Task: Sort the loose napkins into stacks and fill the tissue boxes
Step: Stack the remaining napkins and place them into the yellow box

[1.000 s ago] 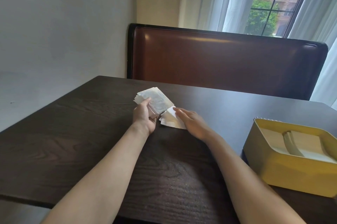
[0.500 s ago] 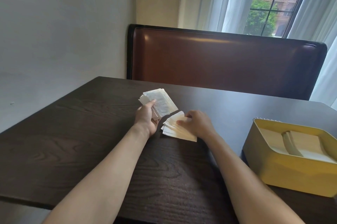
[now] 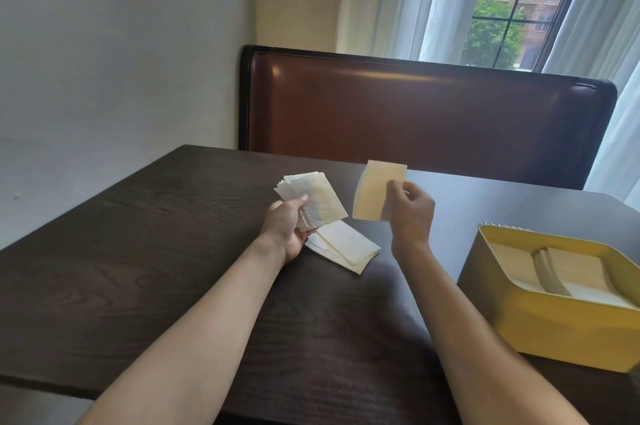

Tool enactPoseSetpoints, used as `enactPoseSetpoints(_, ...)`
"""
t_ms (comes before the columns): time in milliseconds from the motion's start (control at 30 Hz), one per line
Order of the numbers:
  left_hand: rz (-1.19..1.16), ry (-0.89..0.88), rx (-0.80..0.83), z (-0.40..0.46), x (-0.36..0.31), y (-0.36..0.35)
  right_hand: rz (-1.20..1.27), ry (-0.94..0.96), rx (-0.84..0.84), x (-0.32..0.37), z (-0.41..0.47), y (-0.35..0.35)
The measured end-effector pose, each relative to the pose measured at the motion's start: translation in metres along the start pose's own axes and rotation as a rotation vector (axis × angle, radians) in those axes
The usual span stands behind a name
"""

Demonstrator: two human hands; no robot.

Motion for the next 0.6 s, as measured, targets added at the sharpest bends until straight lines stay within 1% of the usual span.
enactPoseSetpoints(67,0.040,0.007,0.030,-0.002,0.003,-0.002,0.163,-0.075,0.096,0.009,-0.004,-0.002)
enactPoseSetpoints(133,0.073,0.035,0.109,-0.006,0.003,-0.005,0.240,-0.143,0.248,0.014,-0.010,-0.005)
enactPoseSetpoints(167,0.078,0.054,0.168,-0.009,0.004,-0.006,0.200,-0.152,0.306,0.014,-0.014,-0.007)
enactPoseSetpoints(233,0.086,0.080,0.276,-0.013,0.003,-0.008,0.003,-0.103,0.357,0.010,-0.020,-0.010)
enactPoseSetpoints(267,0.106,0.077,0.312,-0.016,0.003,-0.009,-0.073,-0.065,0.358,0.008,-0.022,-0.011)
enactPoseSetpoints(333,0.193,0.015,0.333,-0.018,0.006,-0.011,-0.105,-0.022,0.360,0.006,-0.023,-0.012)
enactPoseSetpoints(400,0.242,-0.066,0.281,-0.018,0.010,-0.011,-0.114,-0.010,0.375,0.007,-0.022,-0.011)
enactPoseSetpoints(500,0.181,-0.119,0.090,-0.012,0.007,-0.009,-0.110,0.008,0.332,0.006,-0.020,-0.010)
enactPoseSetpoints(567,0.086,-0.136,-0.036,-0.006,0.000,-0.005,-0.254,0.088,0.301,0.000,-0.012,-0.008)
enactPoseSetpoints(600,0.034,-0.143,-0.088,-0.003,-0.004,-0.002,-0.389,0.143,0.331,-0.006,-0.007,-0.008)
Point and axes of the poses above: each hand's wrist, its own z-axis towards the middle knuckle, its own y-axis out of the back of the hand, x = y × z, the point moved 1 cm from there along z, towards the middle knuckle, and after that the axes turned 11 degrees about -x, right-handed, at the moved point
